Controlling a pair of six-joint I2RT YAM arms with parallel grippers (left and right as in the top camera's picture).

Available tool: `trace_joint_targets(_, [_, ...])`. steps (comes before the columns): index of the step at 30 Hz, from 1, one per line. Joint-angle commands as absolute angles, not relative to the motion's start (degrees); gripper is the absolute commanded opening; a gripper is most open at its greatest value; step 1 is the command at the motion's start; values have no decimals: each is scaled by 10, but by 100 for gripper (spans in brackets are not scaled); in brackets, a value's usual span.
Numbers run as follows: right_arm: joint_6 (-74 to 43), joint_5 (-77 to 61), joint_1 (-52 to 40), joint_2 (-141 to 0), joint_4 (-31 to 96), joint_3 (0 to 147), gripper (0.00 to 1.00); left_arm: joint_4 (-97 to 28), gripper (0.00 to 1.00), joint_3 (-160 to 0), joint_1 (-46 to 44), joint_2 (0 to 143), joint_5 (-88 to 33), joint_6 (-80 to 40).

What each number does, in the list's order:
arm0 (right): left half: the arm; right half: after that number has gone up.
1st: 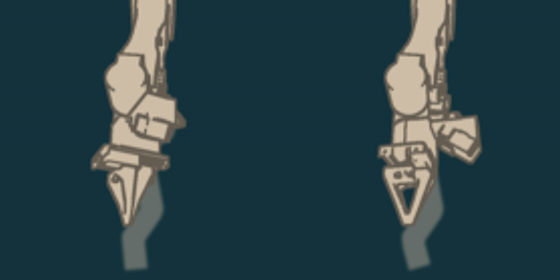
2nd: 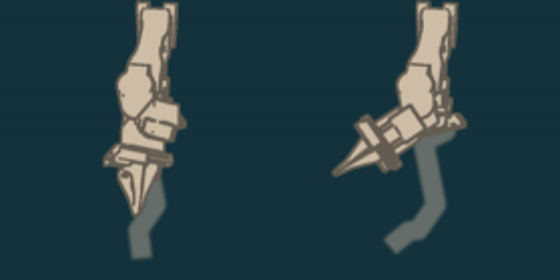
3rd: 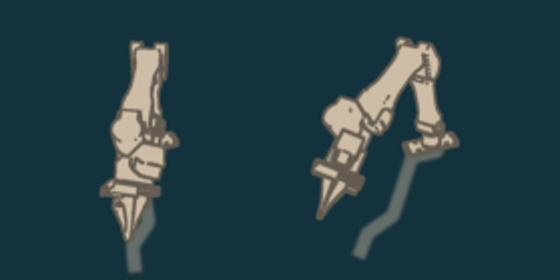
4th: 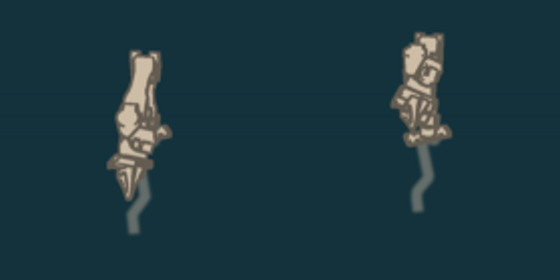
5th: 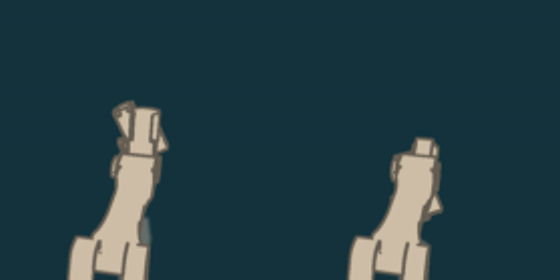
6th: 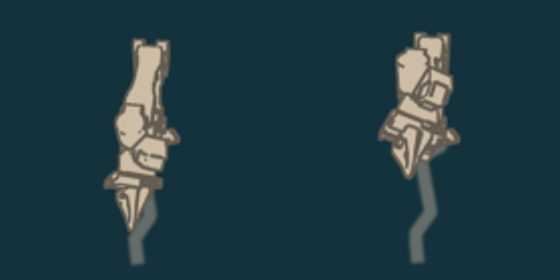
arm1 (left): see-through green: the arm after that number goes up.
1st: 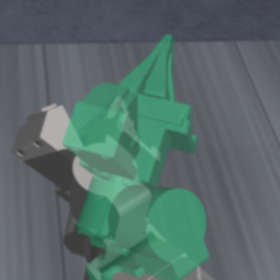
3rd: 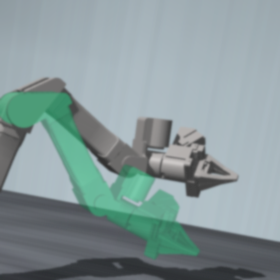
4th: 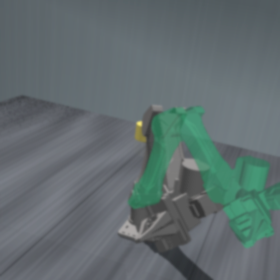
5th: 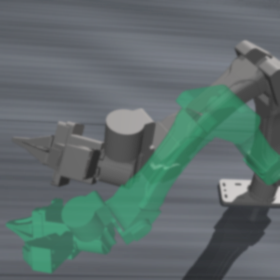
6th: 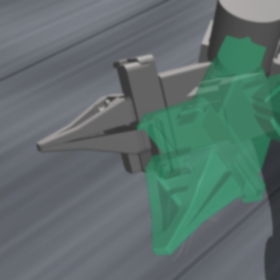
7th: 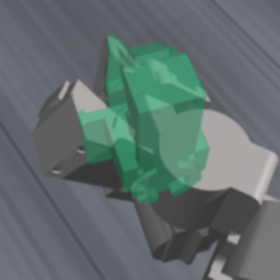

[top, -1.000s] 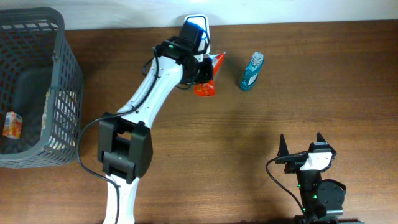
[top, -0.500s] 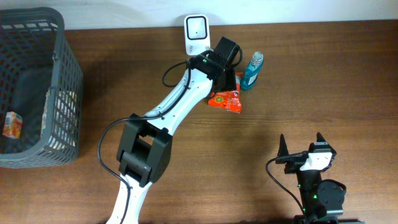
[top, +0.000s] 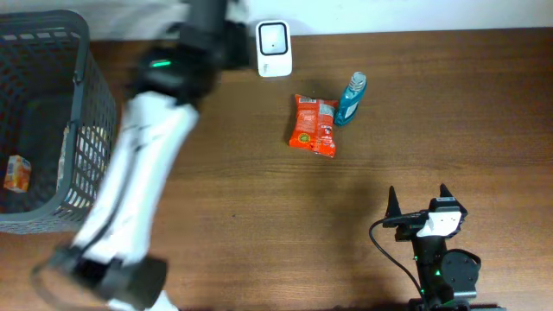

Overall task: Scan the item barcode
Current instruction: 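Reach the left gripper into the basket and grasp the small dark packet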

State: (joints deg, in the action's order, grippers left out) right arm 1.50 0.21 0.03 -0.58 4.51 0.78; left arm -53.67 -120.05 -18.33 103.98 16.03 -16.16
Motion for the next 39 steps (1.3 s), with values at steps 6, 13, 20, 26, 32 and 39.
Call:
trace_joint_targets(6, [10, 9, 4, -2, 47, 3, 98, -562, 92, -1210, 184, 965, 198, -131])
trace_joint_targets(13, [10, 9, 4, -2, 47, 3, 98, -609, 97, -1210, 291, 1093, -5, 19])
trace_joint_targets(20, [10, 9, 4, -2, 47, 3, 98, -733, 95, -1210, 291, 1213, -9, 18])
trace_joint_targets(26, [10, 9, 4, -2, 47, 3, 98, -814, 87, -1209, 291, 1274, -52, 50])
trace_joint_targets(32, [10, 9, 4, -2, 47, 3, 98, -817, 84, -1197, 289, 1313, -54, 66])
trace_joint_targets(39, [10, 9, 4, -2, 47, 3, 98, -800, 62, -1181, 289, 1348, -51, 66])
